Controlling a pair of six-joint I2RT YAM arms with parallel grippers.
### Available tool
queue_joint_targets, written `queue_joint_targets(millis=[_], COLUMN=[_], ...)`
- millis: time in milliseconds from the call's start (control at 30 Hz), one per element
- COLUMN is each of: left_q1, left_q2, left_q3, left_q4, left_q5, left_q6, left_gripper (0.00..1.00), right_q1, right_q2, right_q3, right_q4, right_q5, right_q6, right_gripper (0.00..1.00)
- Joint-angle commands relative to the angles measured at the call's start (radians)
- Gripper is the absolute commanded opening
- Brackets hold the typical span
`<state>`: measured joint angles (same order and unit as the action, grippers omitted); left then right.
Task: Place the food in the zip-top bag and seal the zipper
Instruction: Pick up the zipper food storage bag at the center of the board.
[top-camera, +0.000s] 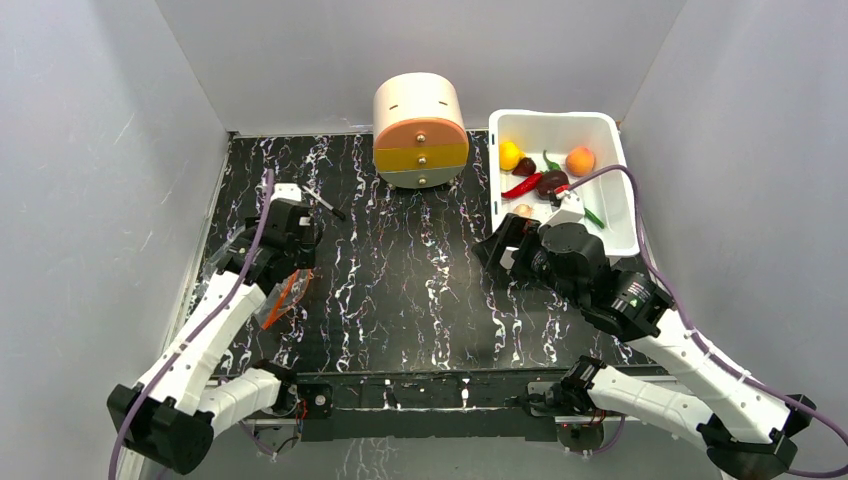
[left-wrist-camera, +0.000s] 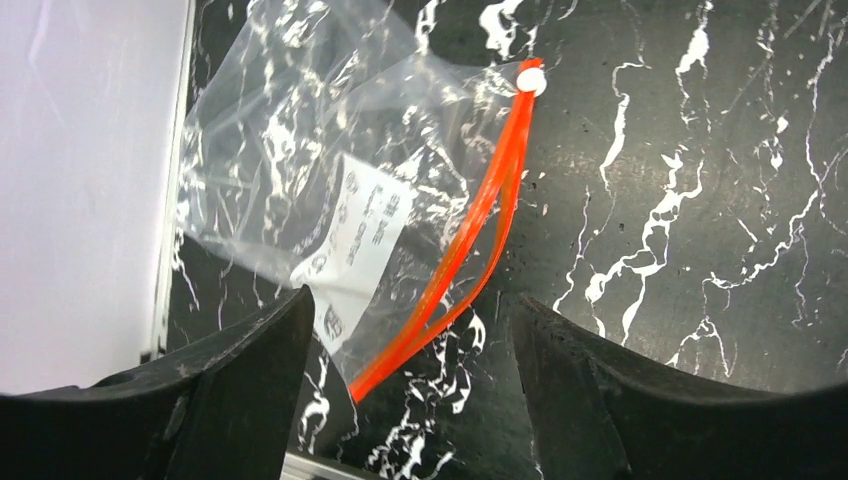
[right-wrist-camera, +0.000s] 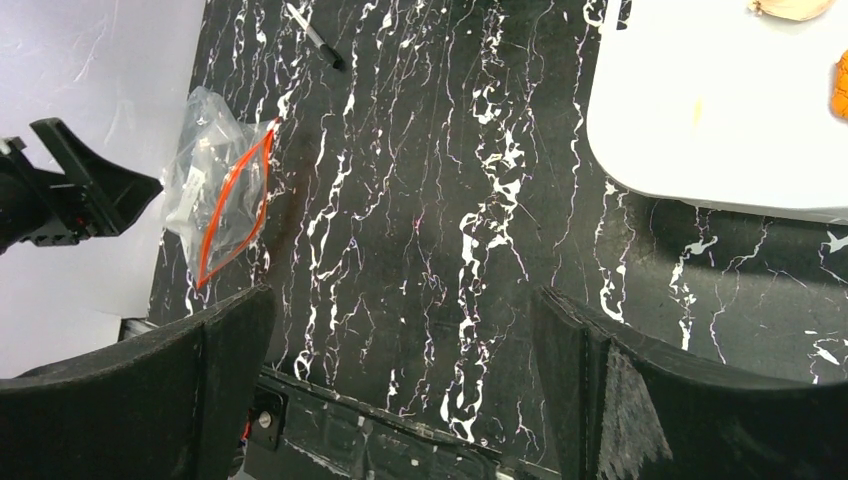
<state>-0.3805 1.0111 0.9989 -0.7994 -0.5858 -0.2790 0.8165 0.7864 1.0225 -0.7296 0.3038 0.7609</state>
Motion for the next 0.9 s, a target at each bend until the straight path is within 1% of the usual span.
queue_joint_targets(millis=[0, 100, 200, 300, 400, 500, 600, 700, 867], left_q1=[0.005, 0.001, -0.004, -0.014, -0.017, -0.017, -0.017, -0.016, -0.015], left_q2=[0.054, 0.104, 0.123, 0.138, 0.151, 0.179, 0.215, 0.259, 0.283], left_q3=[-0.014, -0.04, -0.08, -0.167, -0.214, -0.239, -0.273, -0.274, -0.283], left_q4=[0.132, 0.189, 0.242, 0.313, 0.359, 0.385, 0.447, 0.45, 0.472], left_q5=[0.052, -0.032, -0.027, -0.069, -0.083, -0.105, -0.116, -0.113, -0.129], left_q6=[0.243, 0.314, 0.359, 0.43, 0.467, 0.481, 0.509, 0.504, 0.529], left_gripper=[0.69, 0.68, 0.66, 0.67, 0.67, 0.68, 0.68, 0.68, 0.68], right_q1=[0.004, 0.004, 0.004, 0.004, 0.004, 0.004, 0.003, 0.004, 0.004], right_q2=[0.006, 0.01, 0.009, 0.012, 0.017, 0.019, 0.015, 0.012, -0.007], right_q3=[0.033, 0.046, 0.054, 0.064, 0.071, 0.075, 0.082, 0.095, 0.097], right_q4=[0.061, 0.051, 0.047, 0.051, 0.053, 0.053, 0.05, 0.046, 0.042], right_q5=[-0.009, -0.006, 0.008, 0.005, -0.003, -0.007, -0.006, -0.005, 0.007], right_q6=[-0.015, -0.028, -0.035, -0.043, -0.051, -0.058, -0.062, -0.067, -0.069], right_gripper=[0.98, 0.98, 0.98, 0.98, 0.98, 0.98, 0.98, 0.98, 0.98])
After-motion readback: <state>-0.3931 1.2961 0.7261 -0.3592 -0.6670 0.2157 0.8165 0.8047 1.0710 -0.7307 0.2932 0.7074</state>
